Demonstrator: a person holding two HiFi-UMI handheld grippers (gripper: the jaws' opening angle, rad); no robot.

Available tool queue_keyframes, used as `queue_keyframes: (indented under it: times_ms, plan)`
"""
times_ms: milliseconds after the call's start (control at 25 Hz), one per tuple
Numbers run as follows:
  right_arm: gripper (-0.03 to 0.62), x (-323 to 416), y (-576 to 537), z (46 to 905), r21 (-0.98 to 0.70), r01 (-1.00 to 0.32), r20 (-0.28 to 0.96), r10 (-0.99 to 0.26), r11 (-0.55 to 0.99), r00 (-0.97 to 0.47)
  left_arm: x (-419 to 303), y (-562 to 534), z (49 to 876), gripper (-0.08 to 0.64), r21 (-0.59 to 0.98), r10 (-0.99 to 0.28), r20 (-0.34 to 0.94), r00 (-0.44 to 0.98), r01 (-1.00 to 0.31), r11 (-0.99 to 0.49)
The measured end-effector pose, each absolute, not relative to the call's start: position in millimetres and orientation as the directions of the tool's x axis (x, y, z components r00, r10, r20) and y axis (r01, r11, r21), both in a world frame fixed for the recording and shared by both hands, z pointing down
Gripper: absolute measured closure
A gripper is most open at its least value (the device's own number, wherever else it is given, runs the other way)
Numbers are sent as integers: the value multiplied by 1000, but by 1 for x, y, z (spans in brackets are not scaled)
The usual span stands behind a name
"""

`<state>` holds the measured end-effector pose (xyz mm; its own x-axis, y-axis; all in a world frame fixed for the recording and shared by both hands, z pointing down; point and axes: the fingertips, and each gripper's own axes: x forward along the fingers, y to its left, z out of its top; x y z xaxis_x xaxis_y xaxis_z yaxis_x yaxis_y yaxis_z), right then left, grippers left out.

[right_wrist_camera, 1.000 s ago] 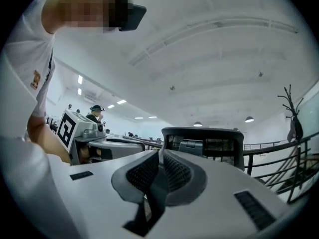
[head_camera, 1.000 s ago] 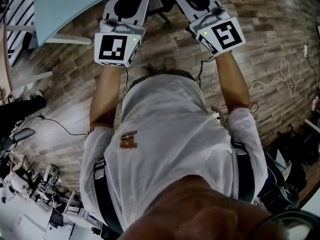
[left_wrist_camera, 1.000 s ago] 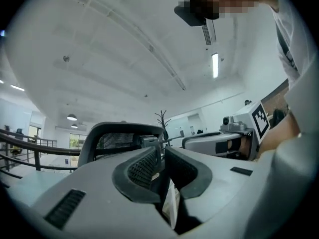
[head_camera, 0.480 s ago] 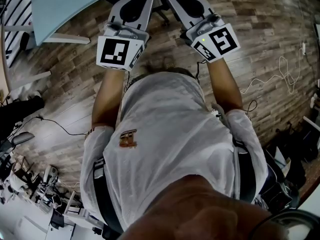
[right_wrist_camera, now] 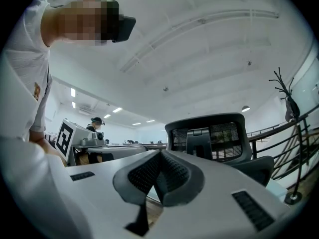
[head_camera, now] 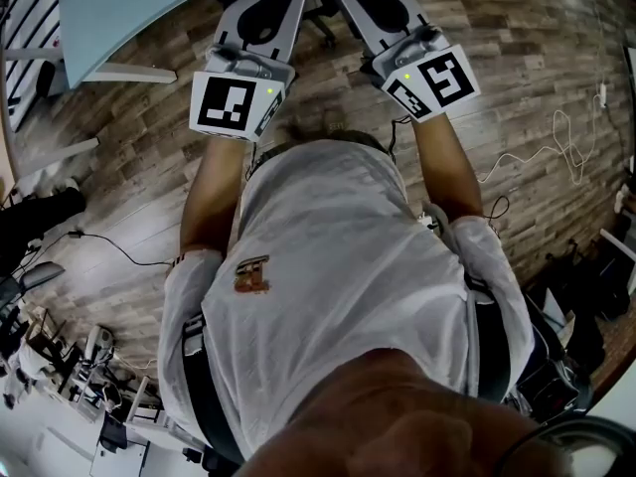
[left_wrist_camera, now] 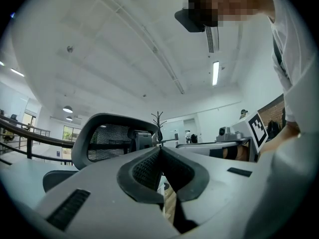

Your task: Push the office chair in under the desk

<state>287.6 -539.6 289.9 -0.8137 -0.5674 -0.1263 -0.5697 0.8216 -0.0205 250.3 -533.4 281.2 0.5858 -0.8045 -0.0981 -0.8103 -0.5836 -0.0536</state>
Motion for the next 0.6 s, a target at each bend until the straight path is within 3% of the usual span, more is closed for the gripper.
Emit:
queue_keyframes:
  times_ms: [600]
  plan:
    - [557, 289, -536, 287, -12, -558, -127, -555, 830, -822, 254, -531, 277, 540, -73, -797, -96, 596, -803, -591]
